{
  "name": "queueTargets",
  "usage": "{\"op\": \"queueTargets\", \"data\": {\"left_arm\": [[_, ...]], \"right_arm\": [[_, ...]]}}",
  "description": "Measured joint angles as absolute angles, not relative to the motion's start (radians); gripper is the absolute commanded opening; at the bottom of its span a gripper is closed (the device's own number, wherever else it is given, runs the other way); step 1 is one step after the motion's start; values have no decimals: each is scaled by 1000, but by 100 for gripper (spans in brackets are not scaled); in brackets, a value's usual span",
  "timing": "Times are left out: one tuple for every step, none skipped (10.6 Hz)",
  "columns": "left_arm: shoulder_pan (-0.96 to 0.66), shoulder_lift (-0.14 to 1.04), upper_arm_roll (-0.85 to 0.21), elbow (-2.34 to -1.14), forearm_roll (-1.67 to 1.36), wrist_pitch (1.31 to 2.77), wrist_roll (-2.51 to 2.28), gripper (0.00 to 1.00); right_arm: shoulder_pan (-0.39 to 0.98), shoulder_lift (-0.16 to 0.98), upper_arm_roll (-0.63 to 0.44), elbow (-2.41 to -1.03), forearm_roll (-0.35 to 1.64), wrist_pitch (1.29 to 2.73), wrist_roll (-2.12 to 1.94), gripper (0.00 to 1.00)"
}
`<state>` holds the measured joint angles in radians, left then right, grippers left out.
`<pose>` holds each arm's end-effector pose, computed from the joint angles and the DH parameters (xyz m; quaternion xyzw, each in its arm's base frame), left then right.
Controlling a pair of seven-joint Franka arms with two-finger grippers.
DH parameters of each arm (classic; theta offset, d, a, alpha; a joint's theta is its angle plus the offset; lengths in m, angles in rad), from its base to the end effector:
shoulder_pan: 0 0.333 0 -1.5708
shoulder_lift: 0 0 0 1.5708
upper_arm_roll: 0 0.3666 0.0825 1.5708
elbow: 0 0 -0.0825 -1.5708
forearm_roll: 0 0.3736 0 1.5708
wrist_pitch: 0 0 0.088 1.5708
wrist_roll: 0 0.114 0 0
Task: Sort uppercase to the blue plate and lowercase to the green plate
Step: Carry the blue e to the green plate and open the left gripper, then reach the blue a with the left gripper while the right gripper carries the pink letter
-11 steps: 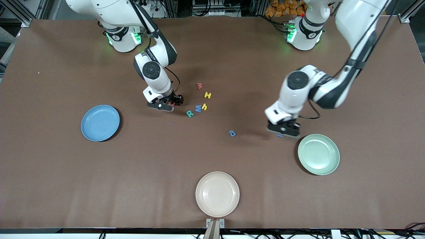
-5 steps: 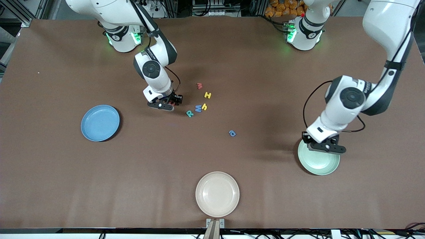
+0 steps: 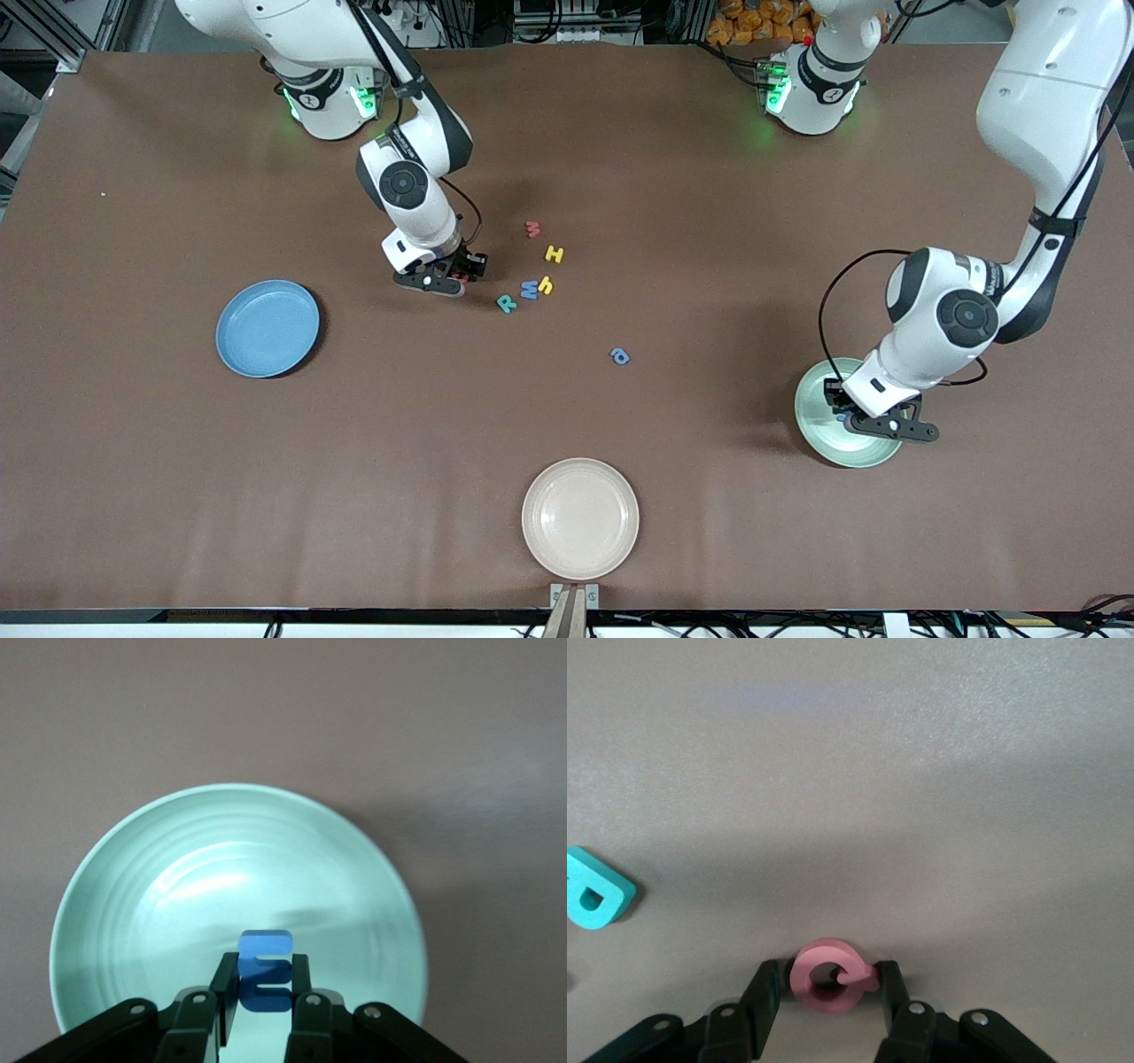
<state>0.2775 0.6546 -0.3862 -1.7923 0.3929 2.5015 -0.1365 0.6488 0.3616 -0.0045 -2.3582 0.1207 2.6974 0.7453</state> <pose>0.6874 -0.0425 0.2576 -0.9936 0.0944 -0.0624 0.0044 0.4182 0.3096 0.2236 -0.9941 0.1049 0.0243 0.0117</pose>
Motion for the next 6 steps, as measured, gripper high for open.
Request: {"op": "queueTargets", "data": {"left_arm": [[277,670,-384,-1780,393,2504,-128,100],[273,672,-386,-1772,393,2505,-124,100],[263,669,-390,-1762,393,2505,-123,100],[251,665,-401,-1754,393,2505,-121,100],[240,657,-429,-1752,393,2506,-121,100],[226,652,-467,-1751,393,2505,-121,100]], "right_arm": [[649,360,-5,-2359,121,2695,745,43],[649,359,-5,-2359,121,2695,745,43],[649,358,-5,-2359,121,2694,746,40],[649,358,-5,-2359,121,2693,746,39],[649,358,-5,-2359,121,2693,746,39],[649,358,-5,-2359,121,2693,746,39]]}}
